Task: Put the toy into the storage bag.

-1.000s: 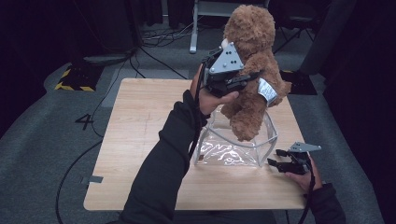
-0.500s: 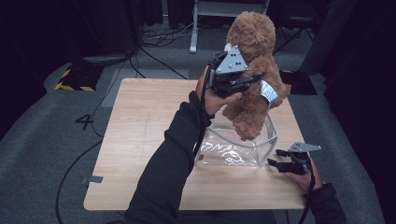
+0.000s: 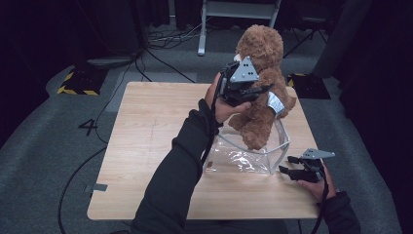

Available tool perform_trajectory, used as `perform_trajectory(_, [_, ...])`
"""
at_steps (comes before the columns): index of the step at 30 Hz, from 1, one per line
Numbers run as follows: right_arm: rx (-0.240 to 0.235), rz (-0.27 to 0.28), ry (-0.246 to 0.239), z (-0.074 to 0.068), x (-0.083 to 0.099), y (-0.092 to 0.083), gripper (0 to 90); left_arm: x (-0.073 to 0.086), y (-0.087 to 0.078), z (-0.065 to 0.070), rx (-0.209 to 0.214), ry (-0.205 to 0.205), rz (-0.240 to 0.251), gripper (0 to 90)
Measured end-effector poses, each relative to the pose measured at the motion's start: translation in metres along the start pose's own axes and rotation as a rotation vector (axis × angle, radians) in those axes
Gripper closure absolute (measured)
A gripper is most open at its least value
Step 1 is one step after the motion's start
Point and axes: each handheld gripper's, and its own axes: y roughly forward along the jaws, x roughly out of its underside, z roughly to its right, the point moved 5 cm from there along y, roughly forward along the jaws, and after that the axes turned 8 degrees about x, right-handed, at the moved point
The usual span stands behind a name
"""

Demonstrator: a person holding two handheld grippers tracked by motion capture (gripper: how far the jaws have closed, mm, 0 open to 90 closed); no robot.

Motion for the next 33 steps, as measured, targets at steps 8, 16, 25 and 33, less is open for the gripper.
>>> perform_trajectory(8, [-0.001, 0.000, -0.001, 0.000, 0.000, 0.000, 35.3, 0.013, 0.004, -0.002, -0.004, -0.005, -0.051, 78.7])
perform_trajectory(16, [0.000, 0.000, -0.001, 0.000, 0.000, 0.000, 35.4, 0.026, -0.002, -0.003, -0.001, -0.008, -0.084, 78.7])
perform_trajectory(25, [0.002, -0.001, 0.000, 0.000, 0.000, 0.000, 35.6, 0.048, -0.002, -0.004, -0.003, -0.012, -0.163, 78.5])
perform_trajectory(33, [0.002, 0.000, -0.001, 0.000, 0.000, 0.000, 35.7, 0.061, 0.009, -0.002, -0.002, 0.016, -0.257, 78.4])
